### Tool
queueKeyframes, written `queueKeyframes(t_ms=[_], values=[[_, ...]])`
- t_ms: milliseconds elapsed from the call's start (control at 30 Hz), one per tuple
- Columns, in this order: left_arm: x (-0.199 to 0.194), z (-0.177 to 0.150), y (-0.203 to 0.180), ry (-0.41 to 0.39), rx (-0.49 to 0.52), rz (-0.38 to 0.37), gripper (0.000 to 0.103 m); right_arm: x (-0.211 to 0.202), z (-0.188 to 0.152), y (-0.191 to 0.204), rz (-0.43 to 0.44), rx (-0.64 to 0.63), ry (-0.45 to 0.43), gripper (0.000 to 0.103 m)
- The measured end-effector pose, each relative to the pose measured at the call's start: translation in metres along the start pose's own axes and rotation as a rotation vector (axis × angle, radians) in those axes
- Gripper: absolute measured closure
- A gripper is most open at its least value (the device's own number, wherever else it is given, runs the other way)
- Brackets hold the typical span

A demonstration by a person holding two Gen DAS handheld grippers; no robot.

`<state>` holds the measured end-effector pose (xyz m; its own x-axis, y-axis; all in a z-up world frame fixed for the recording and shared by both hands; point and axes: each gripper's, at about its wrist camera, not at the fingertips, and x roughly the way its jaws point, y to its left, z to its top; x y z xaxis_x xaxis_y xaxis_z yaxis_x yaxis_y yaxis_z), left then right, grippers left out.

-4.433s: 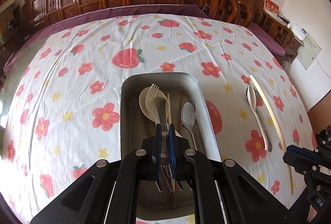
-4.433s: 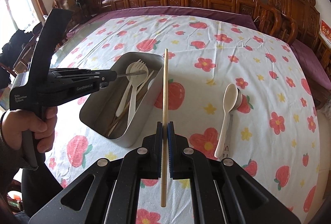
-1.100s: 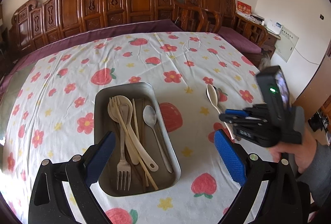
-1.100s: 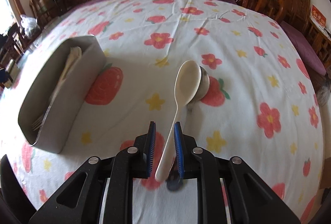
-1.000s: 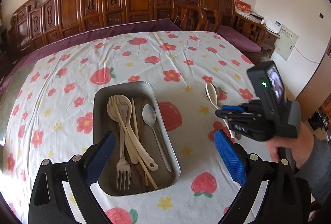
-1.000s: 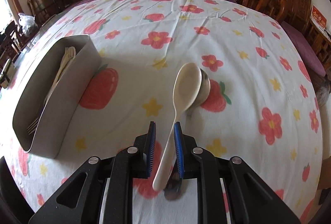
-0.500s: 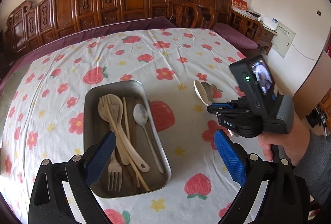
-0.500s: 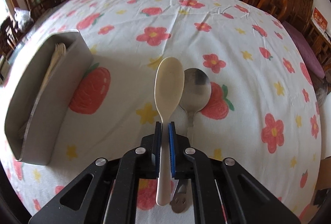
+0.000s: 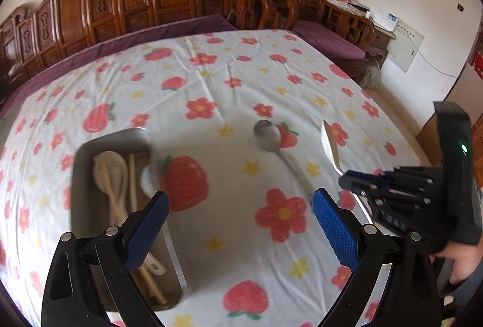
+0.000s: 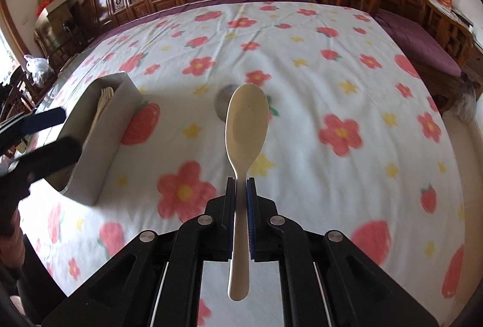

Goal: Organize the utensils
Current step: 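Grasp the metal spoon with the left tool while the right tool holds the white spoon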

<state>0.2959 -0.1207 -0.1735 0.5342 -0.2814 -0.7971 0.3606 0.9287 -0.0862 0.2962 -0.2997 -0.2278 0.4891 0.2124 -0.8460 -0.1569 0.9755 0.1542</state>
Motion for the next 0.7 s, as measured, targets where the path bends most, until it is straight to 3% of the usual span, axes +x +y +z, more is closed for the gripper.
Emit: queueKeyframes(t_ms=[433, 700], values=[[0.073, 0.023, -0.039, 0.105, 0.008, -0.009, 0.011, -0.002, -0.033, -0.051, 0.003, 0.059, 0.005, 0.095], [0.113, 0.035, -0.042, 0.139, -0.002, 0.025, 0.024, 0.002, -0.037, -0.059, 0.0, 0.048, 0.014, 0.095]])
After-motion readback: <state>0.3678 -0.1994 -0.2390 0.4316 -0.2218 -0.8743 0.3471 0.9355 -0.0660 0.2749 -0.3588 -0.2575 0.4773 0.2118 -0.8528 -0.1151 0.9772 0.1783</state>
